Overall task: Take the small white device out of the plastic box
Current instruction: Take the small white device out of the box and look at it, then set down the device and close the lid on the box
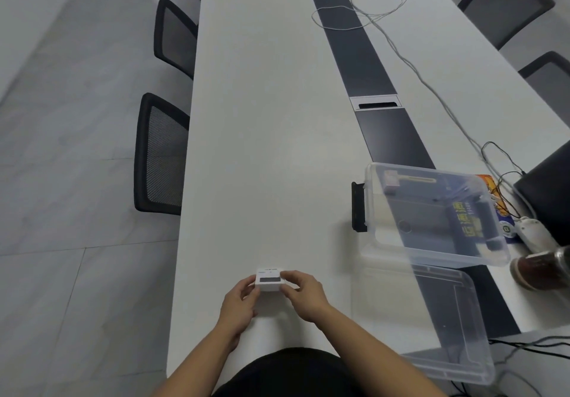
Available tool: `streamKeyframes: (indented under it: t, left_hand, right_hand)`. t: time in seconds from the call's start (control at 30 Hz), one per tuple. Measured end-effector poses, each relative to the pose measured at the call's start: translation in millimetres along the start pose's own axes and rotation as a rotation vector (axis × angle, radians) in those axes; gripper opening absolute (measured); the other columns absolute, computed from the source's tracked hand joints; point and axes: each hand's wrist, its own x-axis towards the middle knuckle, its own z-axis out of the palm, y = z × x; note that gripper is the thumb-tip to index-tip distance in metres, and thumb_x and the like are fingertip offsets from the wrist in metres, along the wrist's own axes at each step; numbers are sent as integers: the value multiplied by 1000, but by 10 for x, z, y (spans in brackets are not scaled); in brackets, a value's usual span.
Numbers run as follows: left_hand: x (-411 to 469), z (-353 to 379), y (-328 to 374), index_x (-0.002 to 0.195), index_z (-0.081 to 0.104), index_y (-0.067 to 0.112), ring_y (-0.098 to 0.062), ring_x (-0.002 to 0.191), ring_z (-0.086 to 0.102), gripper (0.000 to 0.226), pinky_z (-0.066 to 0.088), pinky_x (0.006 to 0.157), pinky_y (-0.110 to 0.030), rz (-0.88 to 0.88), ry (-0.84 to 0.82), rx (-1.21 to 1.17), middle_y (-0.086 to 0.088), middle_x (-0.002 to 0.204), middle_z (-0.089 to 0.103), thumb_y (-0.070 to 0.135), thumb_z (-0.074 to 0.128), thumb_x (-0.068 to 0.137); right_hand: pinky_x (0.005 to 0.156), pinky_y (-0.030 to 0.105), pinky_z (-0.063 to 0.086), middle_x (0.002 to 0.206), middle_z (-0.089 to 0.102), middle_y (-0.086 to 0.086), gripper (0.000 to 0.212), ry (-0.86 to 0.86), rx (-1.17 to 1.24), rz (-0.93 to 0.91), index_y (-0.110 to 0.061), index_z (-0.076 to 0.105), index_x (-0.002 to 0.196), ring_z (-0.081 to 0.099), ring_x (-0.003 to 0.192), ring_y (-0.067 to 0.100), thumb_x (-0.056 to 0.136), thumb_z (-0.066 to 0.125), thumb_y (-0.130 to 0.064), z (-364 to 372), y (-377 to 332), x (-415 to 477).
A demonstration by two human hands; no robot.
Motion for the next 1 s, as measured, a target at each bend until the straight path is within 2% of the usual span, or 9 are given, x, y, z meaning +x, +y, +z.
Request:
streamKeyframes:
  t: [0.07, 0.17, 0.3, 0.43, 0.53, 0.67, 0.8, 0.9, 1.0]
  left_hand:
    - [6, -18, 6, 124, 59, 31, -16, 109, 64, 28, 56, 91, -44, -1, 6, 19, -3, 122, 69, 17, 55, 101]
    - [5, -6, 38, 132, 56, 30, -21, 112, 63, 32, 53, 96, -43, 32, 15, 149, -7, 130, 66, 21, 54, 101]
    - [-99, 78, 68, 151, 41, 18, -23, 138, 46, 55, 40, 110, -36, 199, 146, 521, -6, 152, 45, 32, 54, 100]
    - [-289, 298, 182, 136, 54, 21, -17, 126, 52, 42, 44, 95, -30, 418, 245, 517, 4, 138, 50, 16, 58, 95]
    - [-364, 616, 179, 132, 56, 23, -10, 114, 56, 38, 49, 91, -32, 490, 78, 508, 8, 129, 53, 14, 60, 95]
    - [-411, 1145, 161, 137, 51, 25, -13, 117, 56, 42, 42, 93, -26, 293, -183, 467, 1, 139, 55, 18, 60, 96]
    - [-472, 1670, 213, 155, 32, 19, -24, 139, 46, 68, 39, 109, -36, 46, -303, 453, -7, 157, 42, 24, 62, 95]
    - [-535, 2020, 229, 161, 16, 19, -24, 149, 34, 82, 33, 114, -37, -56, -348, 418, -8, 164, 30, 23, 64, 94]
    - [-619, 2305, 233, 161, 13, 15, -25, 148, 34, 83, 33, 111, -34, -115, -304, 398, -7, 165, 28, 20, 63, 95]
  right_hand:
    - [102, 24, 46, 139, 63, -3, 41, 0, -30, -11, -20, 61, 137, 66, 115, 16, 97, 62, -24, -6, -23, 1]
    - [91, 20, 47, 132, 66, -4, 42, 41, -68, -20, -23, 61, 136, 65, 97, 10, 95, 64, -30, -40, -11, -32]
    - [85, 16, 44, 128, 66, -6, 39, 139, -68, -2, -26, 61, 135, 64, 93, 5, 97, 59, -34, -218, 177, -189]
    - [88, 18, 43, 133, 64, -7, 39, 275, -37, 82, -24, 60, 136, 62, 104, 7, 98, 57, -31, -512, 626, -470]
    - [98, 25, 44, 138, 59, -2, 40, 390, -27, 170, -22, 57, 139, 58, 118, 14, 99, 56, -29, -753, 1036, -715]
    - [109, 33, 39, 146, 51, 6, 46, 547, -42, 265, -18, 54, 141, 51, 132, 22, 97, 61, -27, -1125, 1502, -983]
    - [117, 47, 31, 162, 29, 10, 82, 652, -32, 403, -19, 34, 155, 31, 148, 30, 87, 68, -50, -1612, 1886, -1101]
    - [120, 54, 18, 168, 11, 12, 113, 645, -64, 497, -21, 15, 161, 13, 153, 34, 75, 69, -70, -1943, 2116, -1105]
    - [121, 58, 9, 170, 2, 14, 129, 584, -21, 561, -21, 0, 162, 2, 155, 36, 68, 69, -77, -2160, 2311, -1037]
